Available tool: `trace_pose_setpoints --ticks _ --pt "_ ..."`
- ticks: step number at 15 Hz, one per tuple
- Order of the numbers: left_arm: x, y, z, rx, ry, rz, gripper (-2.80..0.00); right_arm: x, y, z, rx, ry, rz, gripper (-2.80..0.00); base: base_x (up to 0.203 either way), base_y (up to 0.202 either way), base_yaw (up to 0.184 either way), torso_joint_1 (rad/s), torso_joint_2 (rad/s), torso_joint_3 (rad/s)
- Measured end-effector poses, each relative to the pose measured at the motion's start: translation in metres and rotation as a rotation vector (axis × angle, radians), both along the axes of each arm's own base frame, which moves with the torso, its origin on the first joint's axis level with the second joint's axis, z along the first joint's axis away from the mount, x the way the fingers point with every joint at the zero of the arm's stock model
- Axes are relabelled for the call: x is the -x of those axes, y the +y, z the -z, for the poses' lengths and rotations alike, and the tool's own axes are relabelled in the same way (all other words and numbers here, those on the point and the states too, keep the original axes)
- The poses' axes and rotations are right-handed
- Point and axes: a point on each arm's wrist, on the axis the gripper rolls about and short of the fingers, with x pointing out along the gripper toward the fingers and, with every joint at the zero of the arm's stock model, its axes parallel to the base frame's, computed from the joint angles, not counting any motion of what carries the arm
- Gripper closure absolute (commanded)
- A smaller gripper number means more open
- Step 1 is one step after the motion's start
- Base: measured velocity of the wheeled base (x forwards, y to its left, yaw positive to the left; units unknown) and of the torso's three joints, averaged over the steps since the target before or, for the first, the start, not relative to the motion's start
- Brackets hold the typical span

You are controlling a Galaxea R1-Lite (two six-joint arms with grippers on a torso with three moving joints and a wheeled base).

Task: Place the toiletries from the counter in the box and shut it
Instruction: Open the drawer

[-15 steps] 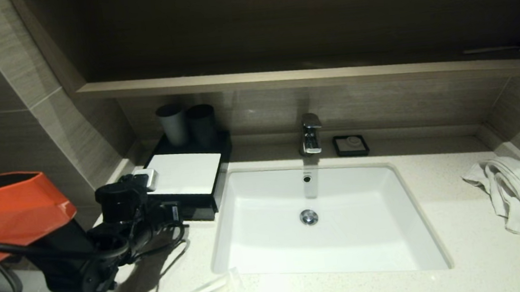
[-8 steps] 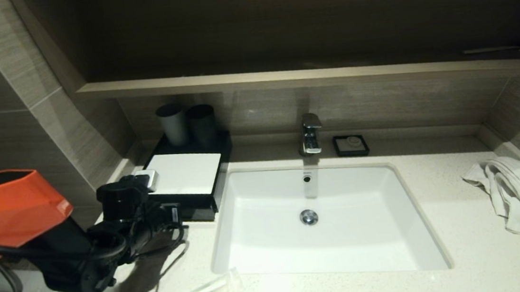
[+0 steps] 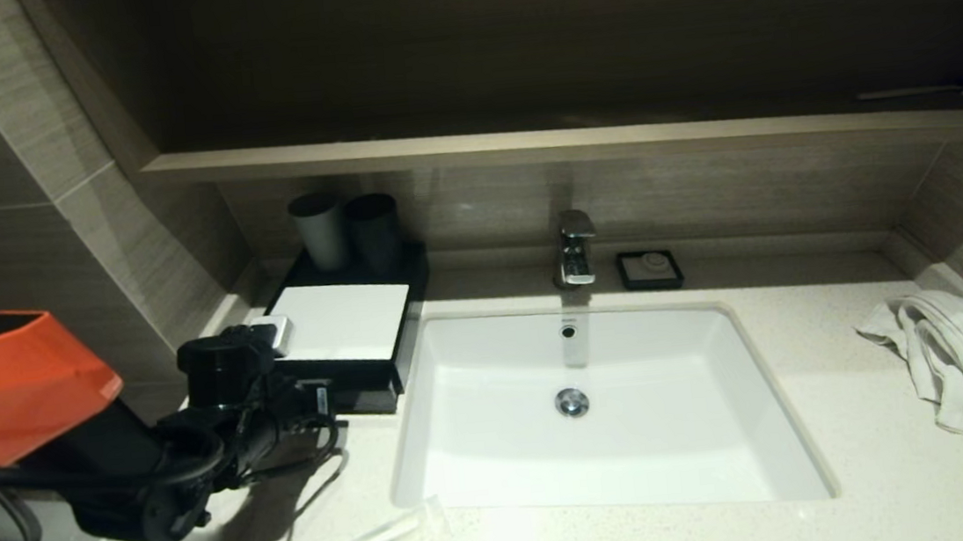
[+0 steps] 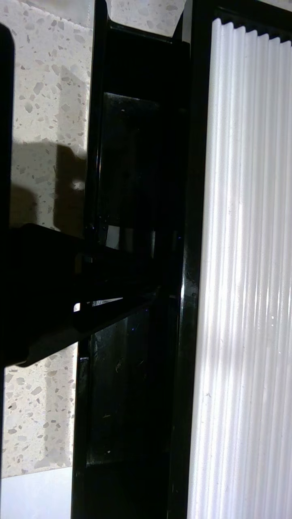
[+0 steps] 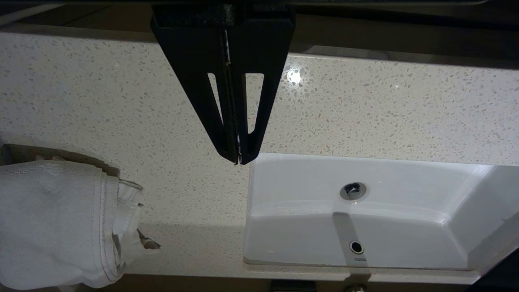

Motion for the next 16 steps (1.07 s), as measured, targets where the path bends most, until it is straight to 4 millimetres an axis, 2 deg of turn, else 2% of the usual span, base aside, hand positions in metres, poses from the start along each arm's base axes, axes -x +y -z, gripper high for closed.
trace_pose_setpoints --ticks 16 --pt "0.019 0.004 -0.002 -0.007 0.037 0.002 0.00 0.000 0.000 0.000 0.000 0.000 0.000 0.00 0.000 0.000 0.000 0.000 0.00 0.000"
